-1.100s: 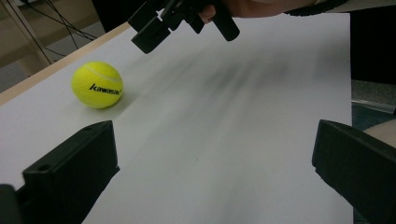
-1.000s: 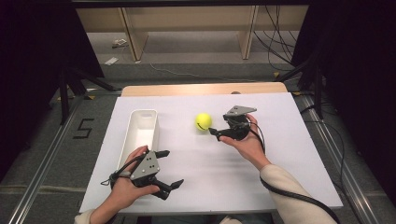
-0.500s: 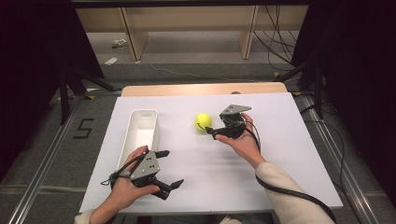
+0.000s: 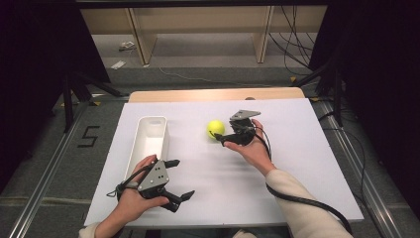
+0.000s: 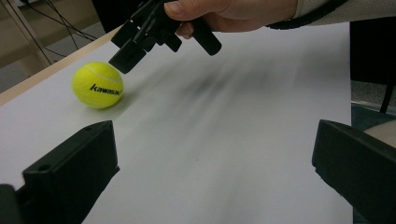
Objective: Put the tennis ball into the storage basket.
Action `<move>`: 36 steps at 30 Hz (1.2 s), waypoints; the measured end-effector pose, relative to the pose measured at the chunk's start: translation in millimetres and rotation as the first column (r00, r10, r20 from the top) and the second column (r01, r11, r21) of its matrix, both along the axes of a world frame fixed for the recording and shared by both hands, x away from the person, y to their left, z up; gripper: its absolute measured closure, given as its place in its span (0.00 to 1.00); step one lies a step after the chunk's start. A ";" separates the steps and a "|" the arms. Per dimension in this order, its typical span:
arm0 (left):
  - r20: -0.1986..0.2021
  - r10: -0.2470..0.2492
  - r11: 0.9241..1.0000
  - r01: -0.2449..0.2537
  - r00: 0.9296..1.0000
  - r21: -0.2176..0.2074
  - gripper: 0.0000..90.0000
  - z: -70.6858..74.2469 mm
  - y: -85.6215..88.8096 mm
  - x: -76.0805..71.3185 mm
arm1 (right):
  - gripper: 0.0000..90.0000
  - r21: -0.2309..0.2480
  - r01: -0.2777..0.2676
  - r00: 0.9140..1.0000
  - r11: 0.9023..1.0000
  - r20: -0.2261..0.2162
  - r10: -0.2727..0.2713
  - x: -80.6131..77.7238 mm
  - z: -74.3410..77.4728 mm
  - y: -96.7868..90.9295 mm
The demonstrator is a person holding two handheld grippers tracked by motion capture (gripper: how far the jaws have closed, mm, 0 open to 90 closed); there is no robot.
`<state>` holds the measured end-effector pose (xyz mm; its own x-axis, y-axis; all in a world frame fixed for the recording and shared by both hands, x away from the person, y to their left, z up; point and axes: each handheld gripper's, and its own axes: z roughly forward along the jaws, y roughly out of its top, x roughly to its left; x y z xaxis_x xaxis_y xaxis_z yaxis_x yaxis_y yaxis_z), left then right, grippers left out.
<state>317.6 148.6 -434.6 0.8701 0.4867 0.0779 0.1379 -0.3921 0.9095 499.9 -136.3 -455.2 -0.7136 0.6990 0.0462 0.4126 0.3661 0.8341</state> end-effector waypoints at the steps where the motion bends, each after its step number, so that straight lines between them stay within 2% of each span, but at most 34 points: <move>1: 0.000 0.000 1.000 0.000 1.000 0.000 0.00 0.1 0.0 0.0 | 0.17 -0.001 0.003 1.000 1.000 -0.002 -0.003 0.8 -0.5 0.7; 23: 0.003 -0.001 1.000 0.001 1.000 0.000 0.00 0.2 0.0 -0.5 | 0.17 -0.067 0.013 1.000 0.998 -0.019 -0.015 19.9 -13.5 19.1; 36: 0.002 0.000 1.000 0.000 1.000 -0.002 0.00 0.2 0.3 -0.9 | 0.17 -0.101 0.020 0.998 0.995 -0.049 -0.025 32.4 -21.8 30.1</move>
